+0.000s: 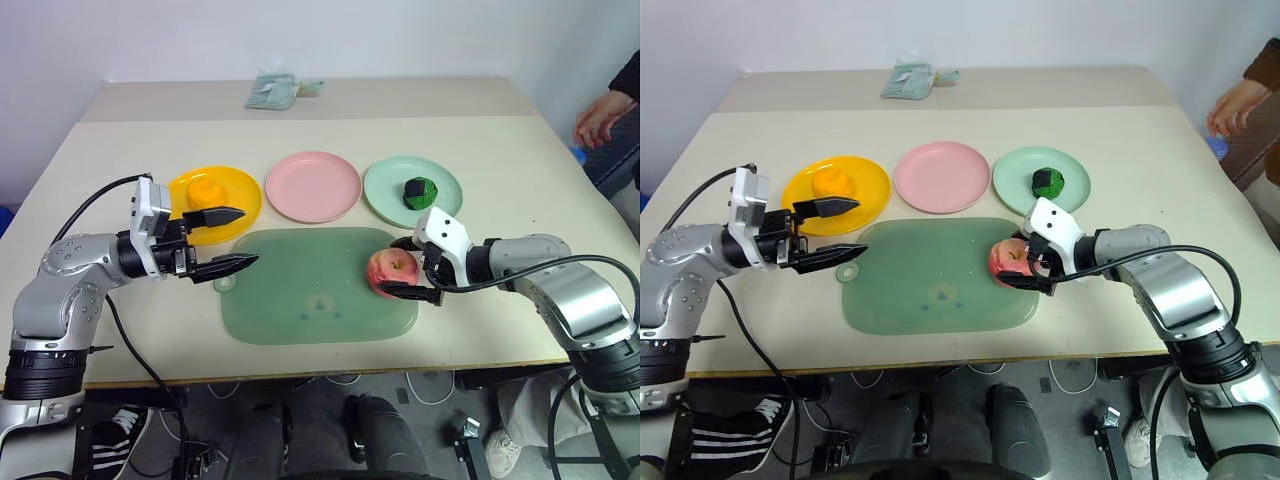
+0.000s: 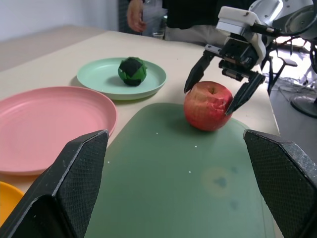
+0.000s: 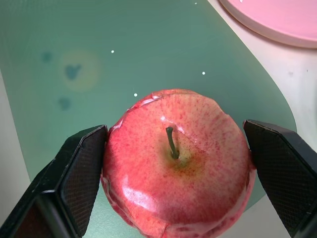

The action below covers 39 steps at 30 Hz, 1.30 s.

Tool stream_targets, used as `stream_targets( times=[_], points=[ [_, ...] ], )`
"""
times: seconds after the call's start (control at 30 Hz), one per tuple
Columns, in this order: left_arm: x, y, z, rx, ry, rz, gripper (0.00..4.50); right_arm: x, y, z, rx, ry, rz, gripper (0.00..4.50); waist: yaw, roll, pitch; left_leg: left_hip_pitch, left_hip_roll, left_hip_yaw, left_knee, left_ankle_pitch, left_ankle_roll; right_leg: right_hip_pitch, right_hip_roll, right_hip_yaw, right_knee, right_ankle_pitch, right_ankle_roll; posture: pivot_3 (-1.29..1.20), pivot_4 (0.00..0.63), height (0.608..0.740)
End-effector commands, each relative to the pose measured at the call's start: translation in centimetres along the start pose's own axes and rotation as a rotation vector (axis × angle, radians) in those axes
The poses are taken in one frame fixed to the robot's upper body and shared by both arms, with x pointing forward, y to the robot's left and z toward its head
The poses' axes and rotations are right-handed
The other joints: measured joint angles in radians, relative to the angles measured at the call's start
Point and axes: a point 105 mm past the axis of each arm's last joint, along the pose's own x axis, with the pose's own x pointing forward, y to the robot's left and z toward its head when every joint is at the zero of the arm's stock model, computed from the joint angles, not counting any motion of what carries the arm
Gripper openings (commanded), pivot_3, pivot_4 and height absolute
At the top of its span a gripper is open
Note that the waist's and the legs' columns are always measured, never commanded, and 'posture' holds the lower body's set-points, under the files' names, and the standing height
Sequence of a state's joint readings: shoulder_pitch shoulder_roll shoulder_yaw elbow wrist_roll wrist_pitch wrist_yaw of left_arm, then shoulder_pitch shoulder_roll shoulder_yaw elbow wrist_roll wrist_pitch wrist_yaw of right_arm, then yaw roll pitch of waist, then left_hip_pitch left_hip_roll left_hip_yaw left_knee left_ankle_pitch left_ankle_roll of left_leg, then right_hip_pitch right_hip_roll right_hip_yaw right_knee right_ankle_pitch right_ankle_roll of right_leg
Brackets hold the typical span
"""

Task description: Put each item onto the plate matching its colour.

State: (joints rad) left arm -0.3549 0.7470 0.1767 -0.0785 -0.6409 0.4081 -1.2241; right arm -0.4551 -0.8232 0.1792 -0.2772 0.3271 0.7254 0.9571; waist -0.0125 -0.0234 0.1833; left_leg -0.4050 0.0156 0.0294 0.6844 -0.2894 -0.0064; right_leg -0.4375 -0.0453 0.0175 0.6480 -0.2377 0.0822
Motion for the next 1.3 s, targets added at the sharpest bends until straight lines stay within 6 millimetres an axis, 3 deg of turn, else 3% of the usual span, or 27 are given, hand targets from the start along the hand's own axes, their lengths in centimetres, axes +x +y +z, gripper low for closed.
stream_targets(
  times=[0.03, 0.2, 0.3, 0.37, 0.47, 0.57, 0.67, 0.83, 0.93, 0.97, 1.0, 1.13, 1.2, 1.3],
  points=[
    [-0.1, 0.0, 1.0, 0.046, -0.013, 0.006, 4.5, 0.2, -0.1, -0.6, 0.019, 0.022, -0.004, 3.46, 0.0, 0.0, 0.0, 0.001, 0.0, 0.0, 0.0, 0.0, 0.0, 0.001, 0.0, 0.0, 0.0, 0.0, 0.0, 0.0, 0.15, 0.734],
    [-0.2, 1.5, 1.4, 0.086, -0.044, 0.102, 4.5, 0.4, -0.6, 3.5, 0.014, -0.137, -0.009, 3.32, -0.001, 0.0, 0.0, 0.002, 0.0, 0.0, 0.0, 0.0, 0.0, 0.002, 0.0, 0.0, 0.0, 0.0, 0.0, 0.0, 0.15, 0.734],
    [-0.2, 3.5, 1.9, 0.082, -0.098, 0.224, 4.5, 1.3, -3.0, 8.7, 0.016, -0.31, -0.094, 3.32, -0.007, 0.001, 0.001, 0.002, 0.0, 0.0, 0.0, 0.0, 0.0, 0.001, 0.001, 0.0, 0.0, 0.0, 0.0, 0.0, 0.15, 0.734],
    [0.0, 4.3, 1.6, 0.08, -0.097, 0.27, 4.5, 1.9, -4.2, 10.6, 0.012, -0.364, -0.149, 3.32, -0.005, 0.001, 0.001, 0.001, 0.0, 0.0, 0.0, 0.0, -0.001, 0.0, 0.001, 0.001, 0.002, 0.0, 0.0, 0.0, 0.15, 0.734],
    [0.1, 5.2, -0.2, 0.091, -0.012, 0.348, 4.5, 4.9, -7.4, 13.6, -0.016, -0.385, -0.308, 3.32, -0.009, 0.001, 0.0, 0.001, 0.0, 0.0, 0.0, 0.0, -0.001, -0.001, 0.001, 0.0, 0.002, 0.0, 0.0, 0.0, 0.15, 0.734],
    [0.3, 5.1, -0.7, 0.073, -0.024, 0.38, 4.5, 8.0, -8.2, 14.0, -0.13, -0.312, -0.379, 3.32, -0.003, 0.0, 0.0, -0.002, 0.0, 0.001, -0.001, 0.0, -0.001, -0.004, 0.0, 0.0, 0.002, 0.0, 0.0, 0.0, 0.15, 0.734],
    [0.6, 4.5, -1.3, 0.059, -0.019, 0.389, 4.5, 10.5, -7.6, 14.6, -0.151, -0.309, -0.356, 3.32, -0.005, 0.0, 0.0, -0.004, -0.001, 0.002, -0.001, 0.0, -0.001, -0.005, -0.002, 0.0, 0.0, 0.0, 0.0, 0.0, 0.15, 0.734],
    [0.4, 3.5, -1.1, 0.061, -0.032, 0.392, 4.5, 12.7, -8.3, 12.4, -0.166, -0.244, -0.39, 3.32, -0.005, 0.0, 0.0, -0.005, -0.001, 0.002, -0.001, 0.0, -0.001, -0.006, -0.003, 0.0, 0.0, 0.0, 0.0, 0.0, 0.15, 0.734],
    [-0.4, 3.1, -1.2, 0.064, -0.023, 0.397, 4.5, 12.8, -8.3, 12.4, -0.152, -0.261, -0.37, 3.32, -0.01, 0.001, 0.0, -0.004, -0.001, 0.001, -0.001, 0.0, -0.001, -0.006, -0.004, 0.0, 0.001, 0.001, 0.0, 0.0, 0.15, 0.734],
    [-0.6, 3.1, -1.2, 0.063, -0.019, 0.401, 4.5, 12.7, -8.4, 12.7, -0.136, -0.281, -0.364, 4.3, -0.011, 0.001, 0.0, -0.004, 0.0, 0.001, -0.001, 0.001, -0.001, -0.006, -0.004, 0.0, 0.001, 0.001, 0.0, 0.0, 0.15, 0.734],
    [-0.7, 3.1, -1.2, 0.064, -0.021, 0.403, 4.5, 12.4, -8.5, 13.2, -0.133, -0.303, -0.368, 4.48, -0.013, 0.001, 0.0, -0.004, 0.0, 0.001, -0.001, 0.001, -0.002, -0.006, -0.004, 0.0, 0.002, 0.001, 0.0, 0.0, 0.15, 0.734],
    [-0.6, 3.0, -1.0, 0.071, -0.029, 0.393, 4.5, 10.9, -8.8, 15.5, -0.09, -0.416, -0.375, 4.48, -0.027, 0.001, 0.001, -0.003, 0.001, 0.0, -0.001, 0.001, -0.002, -0.006, -0.004, 0.0, 0.003, 0.001, -0.001, 0.0, 0.15, 0.734],
    [-0.5, 3.2, -0.8, 0.075, -0.039, 0.386, 4.5, 9.3, -8.9, 17.1, -0.03, -0.531, -0.362, 4.48, -0.029, 0.001, 0.001, -0.003, 0.001, 0.0, -0.001, 0.001, -0.002, -0.006, -0.004, 0.0, 0.003, 0.001, -0.001, 0.0, 0.15, 0.734],
    [-0.3, 3.1, -0.3, 0.078, -0.059, 0.352, 4.5, 6.6, -8.5, 17.7, 0.008, -0.646, -0.309, 4.48, -0.028, 0.001, 0.001, -0.004, 0.001, 0.0, -0.002, 0.001, -0.002, -0.006, -0.004, 0.0, 0.002, 0.001, -0.001, 0.0, 0.15, 0.734]
  ],
)
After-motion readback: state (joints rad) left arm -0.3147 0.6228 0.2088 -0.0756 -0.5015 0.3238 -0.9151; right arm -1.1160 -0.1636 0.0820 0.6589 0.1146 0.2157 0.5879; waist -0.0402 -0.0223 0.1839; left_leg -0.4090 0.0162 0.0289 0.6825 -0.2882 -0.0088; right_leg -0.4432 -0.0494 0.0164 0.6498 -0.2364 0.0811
